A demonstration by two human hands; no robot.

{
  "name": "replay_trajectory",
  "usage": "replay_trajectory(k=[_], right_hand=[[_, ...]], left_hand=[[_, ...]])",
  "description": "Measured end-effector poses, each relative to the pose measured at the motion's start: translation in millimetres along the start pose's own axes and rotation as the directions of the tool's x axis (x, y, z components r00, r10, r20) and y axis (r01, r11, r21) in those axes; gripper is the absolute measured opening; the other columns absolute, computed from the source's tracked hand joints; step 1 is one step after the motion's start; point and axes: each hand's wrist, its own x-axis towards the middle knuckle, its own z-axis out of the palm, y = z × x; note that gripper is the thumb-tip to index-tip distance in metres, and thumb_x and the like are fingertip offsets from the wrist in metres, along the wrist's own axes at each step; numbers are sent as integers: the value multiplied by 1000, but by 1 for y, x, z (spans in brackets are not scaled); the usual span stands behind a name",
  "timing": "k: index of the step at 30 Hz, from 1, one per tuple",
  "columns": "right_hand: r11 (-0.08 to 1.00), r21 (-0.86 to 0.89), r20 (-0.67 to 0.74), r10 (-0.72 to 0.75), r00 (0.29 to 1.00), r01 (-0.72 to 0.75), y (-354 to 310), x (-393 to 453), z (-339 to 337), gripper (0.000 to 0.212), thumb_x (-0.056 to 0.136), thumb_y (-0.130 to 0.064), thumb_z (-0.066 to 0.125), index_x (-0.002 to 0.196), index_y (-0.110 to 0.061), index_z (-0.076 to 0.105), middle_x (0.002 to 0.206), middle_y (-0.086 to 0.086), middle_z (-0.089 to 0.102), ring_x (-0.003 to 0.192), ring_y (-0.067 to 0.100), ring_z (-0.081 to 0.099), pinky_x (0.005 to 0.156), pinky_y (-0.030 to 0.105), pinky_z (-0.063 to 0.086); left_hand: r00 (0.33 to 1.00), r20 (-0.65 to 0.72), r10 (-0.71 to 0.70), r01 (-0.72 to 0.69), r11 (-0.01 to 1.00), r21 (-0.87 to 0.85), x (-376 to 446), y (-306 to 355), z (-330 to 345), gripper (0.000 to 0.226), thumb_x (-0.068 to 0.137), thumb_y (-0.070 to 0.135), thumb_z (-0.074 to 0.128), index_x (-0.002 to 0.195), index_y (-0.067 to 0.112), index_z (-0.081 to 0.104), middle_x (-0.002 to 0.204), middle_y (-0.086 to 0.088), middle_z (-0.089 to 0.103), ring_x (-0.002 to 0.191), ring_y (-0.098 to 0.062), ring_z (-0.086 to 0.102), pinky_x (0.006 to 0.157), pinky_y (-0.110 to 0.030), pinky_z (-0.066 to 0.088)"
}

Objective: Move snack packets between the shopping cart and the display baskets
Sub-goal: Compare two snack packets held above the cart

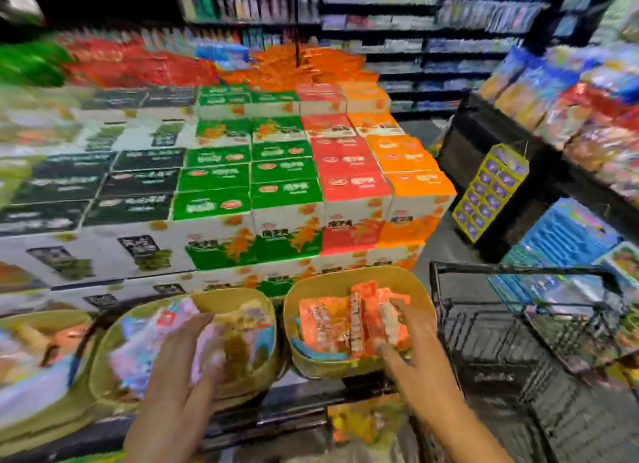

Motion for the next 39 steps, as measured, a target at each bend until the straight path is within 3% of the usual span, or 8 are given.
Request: replay_trajectory(k=[3,6,13,17,21,28,32,39], right_hand=[[972,-195,104,156,982,-134,6,51,30,74,96,-40,72,159,-23,37,159,4,44,144,26,46,114,42,43],[901,-389,171,273,947,-190,12,89,51,83,92,-34,77,160,-16,32,161,12,42,147,33,43,112,42,43],[788,-370,114,563,818,-492,20,123,64,91,92,-22,78,160,2,23,148,23,56,128,39,61,97,42,51],[768,-274,148,628,764,-579,24,127,64,33,85,-10,80,113,-2,63,117,23,70,95,30,67,79,45,58],[742,-143,249,668,701,-656,17,121,65,30,78,-10,90,101,-3,72,95,11,77,88,27,71,66,32,56],[752,-484,222,600,769,-447,-1,121,90,18,91,-15,73,105,-4,69,108,15,74,95,29,70,73,30,53],[773,-483,168,542,824,-410,-7,115,77,18,92,-14,68,79,-17,56,78,2,62,76,25,60,54,27,42],[905,-335,332,372,867,-261,1,105,57,13,89,-20,74,97,-10,70,96,-5,68,82,16,66,70,34,54]], left_hand=[[997,-42,-66,68,997,29,24,-24,-22,44,97,61,50,137,43,50,143,26,47,132,18,37,104,-35,37],[993,-29,-111,114,983,147,45,-51,-46,41,97,41,64,136,32,54,128,12,58,120,-12,54,96,-45,47],[988,73,-136,109,950,291,77,-108,-63,45,83,20,76,120,37,59,102,19,56,99,-18,66,72,-27,43],[990,74,-117,92,957,275,83,-121,-59,51,77,18,80,115,42,57,91,28,55,82,-6,56,62,-19,40],[960,139,-243,206,949,239,93,-127,-53,31,76,17,78,92,35,59,78,12,71,72,-12,65,66,-30,52],[898,301,-323,223,920,323,101,-131,-46,15,81,24,74,95,30,69,82,8,74,78,-8,67,71,-30,54],[880,347,-323,222,928,299,102,-135,-39,18,78,26,79,86,37,67,83,19,68,85,-9,66,70,-27,48],[973,217,-79,-65,807,587,103,-128,-44,32,69,35,83,101,34,79,150,-2,49,135,-28,49,110,-45,45]])
